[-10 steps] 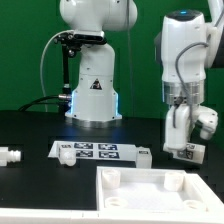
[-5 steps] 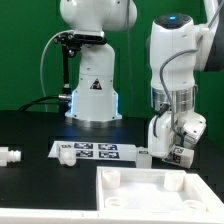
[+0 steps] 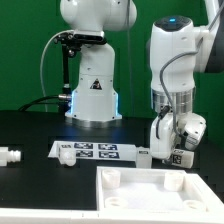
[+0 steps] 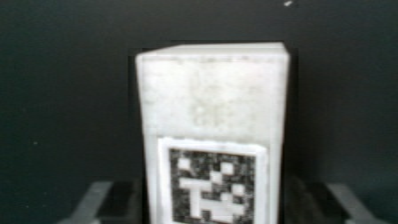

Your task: Assemble square table

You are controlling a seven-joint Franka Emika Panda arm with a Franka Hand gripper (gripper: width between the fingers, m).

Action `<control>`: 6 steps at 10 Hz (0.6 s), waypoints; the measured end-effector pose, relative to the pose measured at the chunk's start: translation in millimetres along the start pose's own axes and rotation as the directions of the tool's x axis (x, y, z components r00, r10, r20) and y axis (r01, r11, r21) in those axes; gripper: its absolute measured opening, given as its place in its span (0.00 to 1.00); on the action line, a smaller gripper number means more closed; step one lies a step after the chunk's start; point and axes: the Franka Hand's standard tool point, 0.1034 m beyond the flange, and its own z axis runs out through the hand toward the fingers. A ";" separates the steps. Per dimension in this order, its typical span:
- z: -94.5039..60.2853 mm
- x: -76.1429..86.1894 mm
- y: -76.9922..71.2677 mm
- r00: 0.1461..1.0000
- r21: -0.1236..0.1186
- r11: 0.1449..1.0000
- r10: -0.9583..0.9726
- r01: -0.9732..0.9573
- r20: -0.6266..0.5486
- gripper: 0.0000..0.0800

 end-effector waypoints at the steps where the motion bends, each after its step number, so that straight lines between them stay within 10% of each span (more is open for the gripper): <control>1: -1.0 -0.5 0.6 1.000 -0.004 1.000 -0.016 0.016 0.000 0.71; 6: -52.5 -27.2 13.6 0.956 -0.025 0.958 -0.284 0.286 0.074 0.81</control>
Offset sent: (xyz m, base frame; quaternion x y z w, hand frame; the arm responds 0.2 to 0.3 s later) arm -0.0009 0.0098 0.0462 -0.0247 -0.0286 -0.0300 0.9988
